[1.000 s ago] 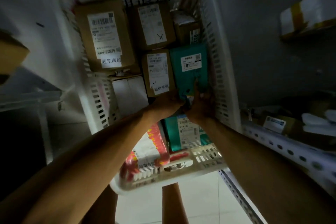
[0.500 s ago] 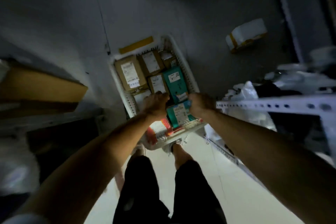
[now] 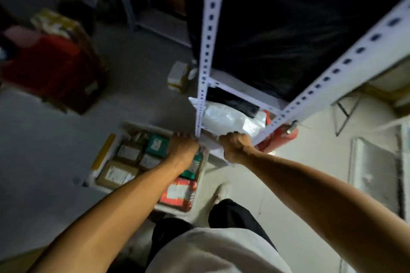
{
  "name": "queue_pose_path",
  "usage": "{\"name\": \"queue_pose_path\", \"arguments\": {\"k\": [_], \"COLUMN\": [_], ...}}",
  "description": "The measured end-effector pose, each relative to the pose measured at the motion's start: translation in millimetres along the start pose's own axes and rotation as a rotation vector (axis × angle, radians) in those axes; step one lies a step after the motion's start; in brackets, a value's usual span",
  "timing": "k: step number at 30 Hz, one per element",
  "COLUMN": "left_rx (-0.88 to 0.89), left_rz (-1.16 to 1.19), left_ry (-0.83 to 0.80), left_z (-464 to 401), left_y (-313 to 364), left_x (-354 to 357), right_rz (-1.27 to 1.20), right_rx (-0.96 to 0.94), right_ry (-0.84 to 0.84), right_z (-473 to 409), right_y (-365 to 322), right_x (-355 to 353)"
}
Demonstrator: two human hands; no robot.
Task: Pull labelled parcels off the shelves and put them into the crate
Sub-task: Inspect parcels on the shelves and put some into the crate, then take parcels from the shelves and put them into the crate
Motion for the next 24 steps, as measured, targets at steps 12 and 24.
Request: {"name": "queue_pose_path", "arguments": {"k": [12,24], "left_rx": [0.658,1.059], "left_rz": [-0.497,-0.534], "left_ry": [0.102,0.222], "left_z": [-29.0,13.2], "left_y": [308.1,588.9], "left_x": [-39.4,-60.5], "right_rz": [-0.215,-0.332], "right_rx": [0.521,0.966], "right_ry": [0.131,0.044], "right_z": [143.6,323.3], "right_y": [227.1,439.0], "right_x": [49.4,161.1]}}
Point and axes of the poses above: each hand's wrist, its own z-axis away from the middle knuckle, its own x-axis out of the palm, y = z × x, the point moved 9 cm from there along -z, towards the middle knuckle, and after that the axes turned 7 degrees about z, right-handed, at the moved point
